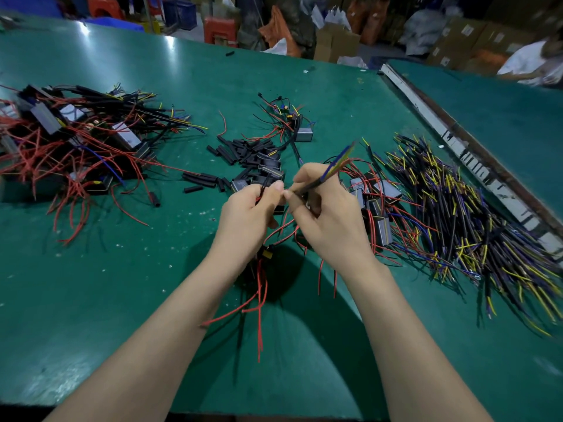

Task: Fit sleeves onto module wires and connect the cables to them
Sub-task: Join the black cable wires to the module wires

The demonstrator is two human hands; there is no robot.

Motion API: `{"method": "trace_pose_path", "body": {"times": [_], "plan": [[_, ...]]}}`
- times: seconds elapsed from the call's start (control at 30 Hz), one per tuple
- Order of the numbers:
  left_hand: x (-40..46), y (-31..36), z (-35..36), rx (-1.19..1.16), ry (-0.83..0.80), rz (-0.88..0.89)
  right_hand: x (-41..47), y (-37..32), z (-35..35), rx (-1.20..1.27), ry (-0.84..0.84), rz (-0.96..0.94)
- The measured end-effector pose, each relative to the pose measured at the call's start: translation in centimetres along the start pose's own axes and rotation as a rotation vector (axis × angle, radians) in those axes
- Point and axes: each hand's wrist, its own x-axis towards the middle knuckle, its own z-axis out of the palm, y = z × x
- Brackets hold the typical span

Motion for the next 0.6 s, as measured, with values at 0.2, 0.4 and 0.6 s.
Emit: {"method": "trace_pose_path", "body": {"times": [0.2, 0.4, 0.6], "plan": [[0.7, -0.1, -0.1, -0.194, -0.044, -0.066, 0.3, -0.2, 0.0, 0.272, 0.095, 0.237], [0.5, 0.2, -1.0, -0.049, -0.088, 0.162, 0.6, -0.5, -0.3, 0.468, 0.1, 0.358], [0.2, 0.1, -1.5, 0.278, -0.013, 0.522, 0.7, -0.2, -0.5, 0.544, 0.079, 0.458]]}}
